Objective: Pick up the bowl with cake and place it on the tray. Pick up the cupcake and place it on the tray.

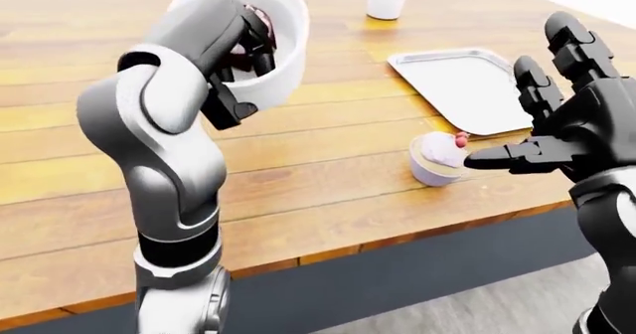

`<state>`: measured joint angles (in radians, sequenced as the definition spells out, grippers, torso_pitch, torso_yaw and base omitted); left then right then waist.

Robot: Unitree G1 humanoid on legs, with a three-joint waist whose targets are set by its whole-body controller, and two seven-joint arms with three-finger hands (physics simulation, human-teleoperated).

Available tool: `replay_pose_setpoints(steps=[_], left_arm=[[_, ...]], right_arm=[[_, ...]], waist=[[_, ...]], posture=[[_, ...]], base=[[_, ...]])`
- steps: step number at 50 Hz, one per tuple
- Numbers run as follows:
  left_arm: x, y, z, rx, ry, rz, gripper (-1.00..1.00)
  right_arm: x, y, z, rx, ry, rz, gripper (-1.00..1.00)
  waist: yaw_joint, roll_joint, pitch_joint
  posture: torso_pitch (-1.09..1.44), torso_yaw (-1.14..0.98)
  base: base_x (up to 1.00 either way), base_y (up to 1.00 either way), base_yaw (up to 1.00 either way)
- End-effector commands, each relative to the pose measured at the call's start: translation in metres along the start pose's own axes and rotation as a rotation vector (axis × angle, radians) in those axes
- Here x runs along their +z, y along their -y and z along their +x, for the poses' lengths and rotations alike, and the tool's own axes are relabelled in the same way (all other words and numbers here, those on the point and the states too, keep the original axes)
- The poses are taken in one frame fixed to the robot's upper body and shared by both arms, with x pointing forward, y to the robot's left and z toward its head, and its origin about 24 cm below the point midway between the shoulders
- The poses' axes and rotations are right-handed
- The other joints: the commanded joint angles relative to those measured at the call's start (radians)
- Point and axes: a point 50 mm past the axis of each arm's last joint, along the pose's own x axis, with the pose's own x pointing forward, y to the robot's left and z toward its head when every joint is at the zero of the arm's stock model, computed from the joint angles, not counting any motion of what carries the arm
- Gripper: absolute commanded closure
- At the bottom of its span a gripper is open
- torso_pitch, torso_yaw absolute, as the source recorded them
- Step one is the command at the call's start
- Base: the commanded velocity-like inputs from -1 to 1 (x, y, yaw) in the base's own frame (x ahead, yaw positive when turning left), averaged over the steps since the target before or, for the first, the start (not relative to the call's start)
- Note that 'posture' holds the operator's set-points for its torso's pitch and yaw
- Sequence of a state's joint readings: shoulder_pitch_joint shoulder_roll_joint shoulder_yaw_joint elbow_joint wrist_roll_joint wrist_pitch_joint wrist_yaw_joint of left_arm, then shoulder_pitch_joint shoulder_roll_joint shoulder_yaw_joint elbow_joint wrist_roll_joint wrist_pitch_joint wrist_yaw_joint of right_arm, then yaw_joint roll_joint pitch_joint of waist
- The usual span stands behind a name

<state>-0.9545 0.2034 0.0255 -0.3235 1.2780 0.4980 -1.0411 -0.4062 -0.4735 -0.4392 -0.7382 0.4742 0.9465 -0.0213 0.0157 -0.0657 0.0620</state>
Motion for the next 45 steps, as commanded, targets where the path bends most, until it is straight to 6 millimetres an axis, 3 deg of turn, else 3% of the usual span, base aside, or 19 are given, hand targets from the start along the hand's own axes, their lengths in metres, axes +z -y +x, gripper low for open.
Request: replay_pose_setpoints(steps=[1, 8, 25, 45], left_arm=[[0.008, -0.019, -0.008, 0.115, 0.03, 0.019, 1.0], [0.009, -0.022, -0.01, 0.124, 0.03, 0.026, 1.0], [0.012, -0.021, -0.01, 0.115, 0.034, 0.035, 1.0], [0.014, -0.023, -0.011, 0.118, 0.037, 0.036, 1.0]], right_arm=[[0.008, -0.002, 0.0, 0.012, 0.03, -0.024, -1.0], [-0.005, -0.002, 0.005, 0.029, -0.057, -0.048, -1.0], [-0.015, -0.016, 0.014, 0.097, -0.161, -0.189, -1.0], [-0.045, -0.002, 0.024, 0.045, -0.246, -0.248, -1.0]], waist=[[0.002, -0.001, -0.026], [0.0, 0.003, -0.022], [-0.001, 0.002, -0.027], [-0.001, 0.008, -0.037]], posture=[[0.0, 0.0], [0.0, 0.0], [0.0, 0.0], [0.0, 0.0]], base=[[0.0, 0.0, 0.0], [0.0, 0.0, 0.0], [0.0, 0.0, 0.0], [0.0, 0.0, 0.0]])
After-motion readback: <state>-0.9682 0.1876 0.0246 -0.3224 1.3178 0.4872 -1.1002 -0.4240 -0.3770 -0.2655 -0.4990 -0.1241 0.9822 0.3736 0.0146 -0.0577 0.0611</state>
